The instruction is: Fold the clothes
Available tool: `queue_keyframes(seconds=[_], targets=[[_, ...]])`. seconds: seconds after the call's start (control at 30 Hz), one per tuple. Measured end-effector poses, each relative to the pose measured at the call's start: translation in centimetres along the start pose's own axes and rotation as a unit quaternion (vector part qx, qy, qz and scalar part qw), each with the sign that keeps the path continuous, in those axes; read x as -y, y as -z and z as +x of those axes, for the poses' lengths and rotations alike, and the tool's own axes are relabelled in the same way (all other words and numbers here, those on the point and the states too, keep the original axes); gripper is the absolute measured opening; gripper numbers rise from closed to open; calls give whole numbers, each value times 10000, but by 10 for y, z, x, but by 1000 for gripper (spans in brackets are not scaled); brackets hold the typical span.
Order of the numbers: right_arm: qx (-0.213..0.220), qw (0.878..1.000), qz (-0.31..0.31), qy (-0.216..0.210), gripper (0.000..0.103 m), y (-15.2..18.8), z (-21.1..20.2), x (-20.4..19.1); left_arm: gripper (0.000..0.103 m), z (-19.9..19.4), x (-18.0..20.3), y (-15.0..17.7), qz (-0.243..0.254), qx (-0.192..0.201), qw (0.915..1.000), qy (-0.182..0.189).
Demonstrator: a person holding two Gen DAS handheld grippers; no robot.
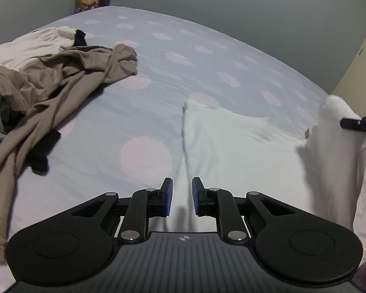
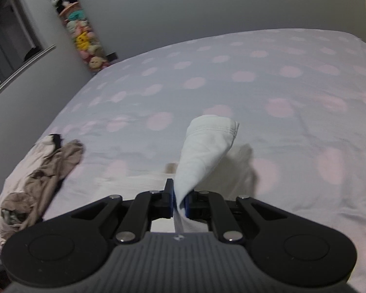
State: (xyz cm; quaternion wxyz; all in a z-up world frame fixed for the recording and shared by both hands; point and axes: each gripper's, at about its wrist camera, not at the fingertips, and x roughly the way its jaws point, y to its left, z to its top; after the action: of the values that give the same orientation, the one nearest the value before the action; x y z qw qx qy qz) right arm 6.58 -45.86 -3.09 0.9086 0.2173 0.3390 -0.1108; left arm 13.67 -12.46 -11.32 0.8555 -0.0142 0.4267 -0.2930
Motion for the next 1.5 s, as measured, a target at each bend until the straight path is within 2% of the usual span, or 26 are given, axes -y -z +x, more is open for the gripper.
queue_keyframes(seconds=[0.17, 0.33, 0.47, 0.67, 0.77, 0.8, 0.83, 1.0, 1.13, 1.23, 1.33, 1.5], targets=[[-66, 9997, -220, -112, 9, 6, 25, -69, 14, 0, -14, 1, 59, 186, 9998, -98], [-355, 9978, -558, -66, 9, 22, 69, -124, 14, 2, -30, 3, -84, 296, 9995, -115], [-613, 9957, -688, 99, 9, 38, 110, -148, 14, 3, -42, 4, -253, 341, 9990, -127], [-953, 9916, -770, 422, 12, 55, 155, -156, 14, -2, -50, 8, -387, 376, 9984, -155], [-962, 9914, -822, 337, 23, 57, 151, -155, 14, -6, -49, 9, -387, 383, 9984, -154], [-894, 9921, -828, 306, 34, 55, 144, -154, 14, -8, -48, 10, -378, 383, 9984, -154], [-815, 9929, -824, 274, 41, 52, 136, -153, 14, -10, -46, 10, -369, 386, 9985, -150], [-519, 9953, -816, 11, 46, 41, 86, -140, 14, -21, -33, 12, -300, 402, 9987, -28], [-359, 9966, -736, -82, 48, 48, 40, -114, 14, -32, -19, 17, -188, 374, 9991, 24], [-320, 9974, -647, -46, 49, 63, 12, -89, 14, -37, -11, 24, -147, 243, 9996, 56], [-335, 9990, -296, -9, 51, 82, -10, -59, 14, -42, -3, 35, -68, 105, 9999, 66], [-357, 9989, 301, 54, 52, 107, -21, -20, 14, -47, 4, 53, -35, -157, 9999, 30]])
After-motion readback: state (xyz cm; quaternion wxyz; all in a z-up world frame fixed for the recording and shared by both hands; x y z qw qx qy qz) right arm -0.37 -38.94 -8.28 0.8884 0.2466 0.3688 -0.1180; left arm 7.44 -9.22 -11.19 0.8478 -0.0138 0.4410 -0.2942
